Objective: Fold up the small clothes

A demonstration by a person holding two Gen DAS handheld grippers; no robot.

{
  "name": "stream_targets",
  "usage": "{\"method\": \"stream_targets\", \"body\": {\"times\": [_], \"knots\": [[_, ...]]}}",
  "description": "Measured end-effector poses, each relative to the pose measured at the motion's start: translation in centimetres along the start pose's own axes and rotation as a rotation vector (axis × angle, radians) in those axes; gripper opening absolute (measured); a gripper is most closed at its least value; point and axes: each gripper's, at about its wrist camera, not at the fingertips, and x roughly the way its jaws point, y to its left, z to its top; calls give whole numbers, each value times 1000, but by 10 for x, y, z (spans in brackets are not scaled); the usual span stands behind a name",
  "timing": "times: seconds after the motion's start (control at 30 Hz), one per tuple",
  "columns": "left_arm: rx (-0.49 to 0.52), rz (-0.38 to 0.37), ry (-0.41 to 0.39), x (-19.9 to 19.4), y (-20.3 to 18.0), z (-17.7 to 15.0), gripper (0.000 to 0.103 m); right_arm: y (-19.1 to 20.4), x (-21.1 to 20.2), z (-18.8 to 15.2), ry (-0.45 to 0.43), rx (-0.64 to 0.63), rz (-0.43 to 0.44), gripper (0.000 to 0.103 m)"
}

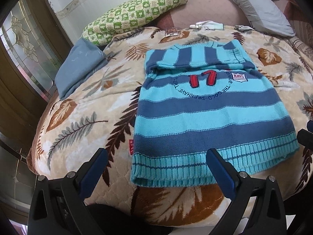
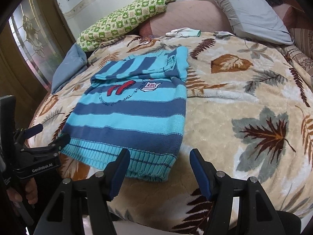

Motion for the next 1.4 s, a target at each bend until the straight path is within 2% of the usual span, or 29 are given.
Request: {"method": "stream_targets", "body": {"times": [0.47, 0.8, 1.4], "knots": [[-15, -9, 52, 22, -4, 5, 100, -21, 18, 3, 26, 69, 11, 67], [-58, 14, 42, 23, 10, 16, 100, -32, 21, 8, 14, 106, 0, 67], [-123, 42, 69, 31, 36, 6, 100, -44, 29, 0, 37, 137, -4, 67]]}}
